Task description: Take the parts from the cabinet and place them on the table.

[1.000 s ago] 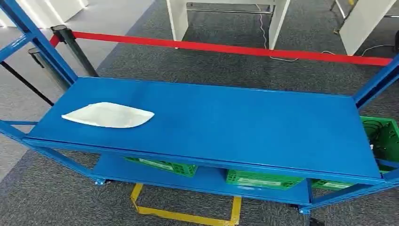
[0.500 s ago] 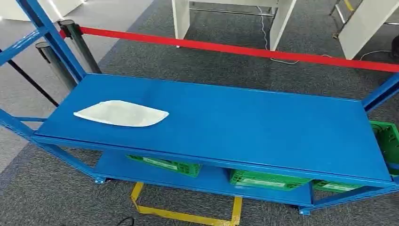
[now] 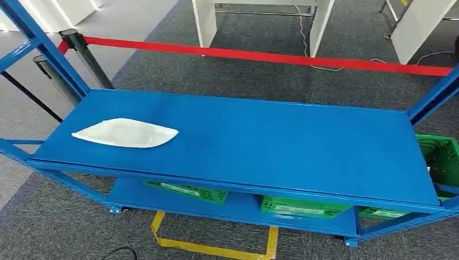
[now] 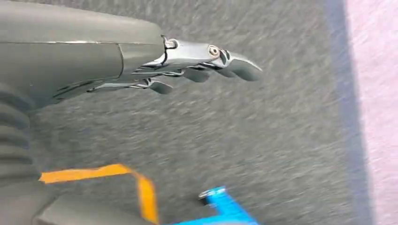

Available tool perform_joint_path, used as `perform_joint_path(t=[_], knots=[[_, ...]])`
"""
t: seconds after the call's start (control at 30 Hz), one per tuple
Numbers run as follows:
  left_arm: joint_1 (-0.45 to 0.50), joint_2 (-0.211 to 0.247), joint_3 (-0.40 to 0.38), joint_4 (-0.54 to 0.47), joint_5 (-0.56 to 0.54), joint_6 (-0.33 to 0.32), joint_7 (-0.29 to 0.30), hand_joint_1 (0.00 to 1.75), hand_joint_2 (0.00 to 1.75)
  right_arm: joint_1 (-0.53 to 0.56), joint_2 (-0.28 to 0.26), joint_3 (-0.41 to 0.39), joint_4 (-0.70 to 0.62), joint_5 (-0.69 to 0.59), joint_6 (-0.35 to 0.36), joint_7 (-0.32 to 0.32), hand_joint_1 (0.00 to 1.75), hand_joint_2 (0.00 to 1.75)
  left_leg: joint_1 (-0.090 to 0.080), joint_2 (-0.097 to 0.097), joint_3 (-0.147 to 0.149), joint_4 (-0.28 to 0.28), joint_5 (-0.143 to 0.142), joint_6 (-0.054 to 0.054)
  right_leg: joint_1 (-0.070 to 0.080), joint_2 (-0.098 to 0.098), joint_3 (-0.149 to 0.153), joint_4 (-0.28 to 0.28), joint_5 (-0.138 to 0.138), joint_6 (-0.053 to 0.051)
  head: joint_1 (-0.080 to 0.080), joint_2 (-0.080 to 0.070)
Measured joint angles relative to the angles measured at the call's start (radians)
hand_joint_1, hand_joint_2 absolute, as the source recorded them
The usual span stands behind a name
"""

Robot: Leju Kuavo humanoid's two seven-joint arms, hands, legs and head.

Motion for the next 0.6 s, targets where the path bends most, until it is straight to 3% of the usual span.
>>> perform_joint_path(t=[0.03, 0.1, 0.13, 0.17, 0.27, 0.33, 0.37, 0.43, 0.47, 0.5, 0.53, 0.6], knots=[[0.009, -0.002, -0.012, -0.03, 0.014, 0.01, 0.0, 0.0, 0.0, 0.0, 0.0, 0.0, 0.0, 0.002, 0.0, 0.001, 0.0, 0.0, 0.0, 0.0, 0.017, -0.04, 0.035, 0.002, 0.0, 0.0, 0.001, 0.0, -0.001, 0.0, 0.0, 0.0], [0.026, -0.005, -0.039, -0.1, 0.046, 0.025, 0.003, 0.0, 0.0, 0.0, 0.002, -0.003, 0.002, 0.005, 0.0, 0.002, 0.0, 0.0, 0.0, 0.0, 0.098, -0.215, 0.133, 0.01, 0.0, 0.001, 0.008, 0.0, -0.003, 0.003, 0.0, 0.0], [0.032, -0.007, -0.054, -0.137, 0.061, 0.03, 0.005, 0.0, 0.0, -0.001, 0.002, -0.006, 0.002, 0.008, 0.0, 0.002, 0.0, 0.0, -0.001, 0.0, 0.128, -0.285, 0.15, 0.014, 0.001, 0.0, 0.007, 0.0, -0.004, 0.005, 0.0, 0.0], [0.038, -0.009, -0.069, -0.17, 0.078, 0.036, 0.009, 0.0, 0.0, -0.003, 0.003, -0.008, 0.003, 0.011, 0.0, 0.003, 0.0, 0.0, -0.005, 0.0, 0.138, -0.31, 0.14, 0.018, 0.008, 0.001, 0.003, 0.006, -0.008, 0.012, 0.0, 0.0], [0.065, -0.016, -0.121, -0.277, 0.12, 0.052, 0.019, 0.0, 0.0, -0.003, 0.003, -0.015, 0.003, 0.019, 0.0, 0.005, 0.0, 0.0, -0.007, -0.001, 0.131, -0.307, 0.141, 0.03, 0.005, -0.001, 0.002, -0.001, -0.002, 0.027, 0.002, 0.0], [0.082, -0.021, -0.154, -0.351, 0.146, 0.063, 0.019, 0.0, 0.0, -0.002, 0.003, -0.018, 0.003, 0.022, -0.001, 0.006, 0.0, 0.0, 0.0, 0.002, 0.135, -0.319, 0.15, 0.043, 0.005, 0.0, -0.015, 0.022, -0.028, 0.038, 0.003, 0.0], [0.088, -0.022, -0.168, -0.378, 0.155, 0.066, 0.02, 0.0, 0.0, -0.002, 0.003, -0.02, 0.004, 0.025, -0.001, 0.006, 0.0, 0.0, 0.0, 0.002, 0.133, -0.319, 0.15, 0.048, 0.005, 0.0, -0.038, 0.077, -0.065, 0.04, 0.008, 0.0], [0.099, -0.023, -0.207, -0.448, 0.175, 0.074, 0.019, 0.0, 0.0, -0.002, 0.003, -0.025, 0.005, 0.031, -0.002, 0.007, 0.0, 0.0, -0.003, 0.002, 0.132, -0.319, 0.15, 0.051, 0.004, 0.0, -0.12, 0.258, -0.145, 0.045, 0.01, 0.0], [0.106, -0.023, -0.224, -0.479, 0.183, 0.077, 0.017, 0.0, 0.0, -0.002, 0.003, -0.027, 0.006, 0.032, -0.002, 0.007, 0.0, 0.0, -0.004, 0.002, 0.132, -0.318, 0.15, 0.052, 0.005, 0.0, -0.148, 0.316, -0.159, 0.046, 0.011, 0.0], [0.113, -0.024, -0.244, -0.514, 0.189, 0.082, 0.013, 0.0, 0.0, -0.001, 0.003, -0.032, 0.008, 0.034, -0.002, 0.008, 0.0, 0.0, -0.005, 0.002, 0.132, -0.318, 0.15, 0.052, 0.005, 0.0, -0.155, 0.324, -0.147, 0.046, 0.01, 0.0], [0.118, -0.025, -0.262, -0.548, 0.194, 0.087, 0.008, 0.0, 0.0, 0.0, 0.003, -0.035, 0.009, 0.035, -0.002, 0.009, 0.0, 0.0, -0.006, 0.002, 0.133, -0.318, 0.15, 0.052, 0.005, 0.0, -0.138, 0.287, -0.115, 0.044, 0.01, 0.0], [0.128, -0.026, -0.298, -0.612, 0.204, 0.096, -0.006, 0.0, 0.0, -0.001, 0.003, -0.041, 0.009, 0.04, -0.002, 0.009, 0.0, 0.0, -0.006, 0.0, 0.138, -0.317, 0.149, 0.05, 0.005, 0.0, -0.048, 0.103, -0.019, 0.036, 0.01, 0.0]])
